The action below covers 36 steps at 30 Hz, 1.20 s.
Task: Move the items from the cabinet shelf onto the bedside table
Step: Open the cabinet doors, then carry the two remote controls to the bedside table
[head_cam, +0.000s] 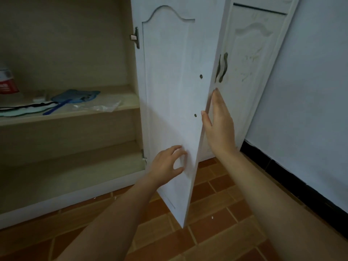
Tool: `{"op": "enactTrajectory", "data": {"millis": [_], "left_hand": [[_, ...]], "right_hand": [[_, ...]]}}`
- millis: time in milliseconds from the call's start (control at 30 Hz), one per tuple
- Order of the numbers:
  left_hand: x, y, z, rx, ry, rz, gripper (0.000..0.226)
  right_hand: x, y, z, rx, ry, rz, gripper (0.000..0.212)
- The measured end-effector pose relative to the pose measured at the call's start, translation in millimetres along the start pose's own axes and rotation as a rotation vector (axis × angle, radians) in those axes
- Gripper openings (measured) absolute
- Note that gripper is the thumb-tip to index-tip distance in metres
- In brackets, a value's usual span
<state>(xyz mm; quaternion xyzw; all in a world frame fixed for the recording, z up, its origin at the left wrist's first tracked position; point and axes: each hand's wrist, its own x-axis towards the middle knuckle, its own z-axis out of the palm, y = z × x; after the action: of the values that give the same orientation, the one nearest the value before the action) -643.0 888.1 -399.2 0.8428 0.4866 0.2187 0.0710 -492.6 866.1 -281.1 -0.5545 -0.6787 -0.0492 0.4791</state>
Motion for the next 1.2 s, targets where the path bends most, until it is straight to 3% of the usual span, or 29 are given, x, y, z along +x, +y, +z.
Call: {"op": "enactTrajectory", "data": {"millis": [133, 333, 533, 700, 1200], "left_hand": [[-16.9, -11.6, -16.7, 0.062, -0.026, -0.019, 0.053], [-65.7, -66.9, -72.3, 0.217, 0.102, -0.194, 0.047], [-141.1, -121.2, -134.4, 0.417, 0.158, -0.422, 0.045], [-186.9, -162.3, -175.0, 0.524, 0.176, -0.555, 0.047], [-214.7, -338.4, -267.5, 0.487, 0.219, -0.725, 0.049]], "right_hand": [[-7.8, -10.1, 12.8, -0.265, 0.184, -0.295, 0.054], [-15.8, -47.3, 59.2, -0.21, 0.021, -0.475, 0.045], [-23.4, -88.5, 116.4, -0.068, -0.284, -0.477, 0.04], [-31.6, -120.2, 157.3, 0.026, -0.546, -0.439, 0.049], [8.5, -263.0, 287.7, 0.089, -0.621, -0.406, 0.045]]}}
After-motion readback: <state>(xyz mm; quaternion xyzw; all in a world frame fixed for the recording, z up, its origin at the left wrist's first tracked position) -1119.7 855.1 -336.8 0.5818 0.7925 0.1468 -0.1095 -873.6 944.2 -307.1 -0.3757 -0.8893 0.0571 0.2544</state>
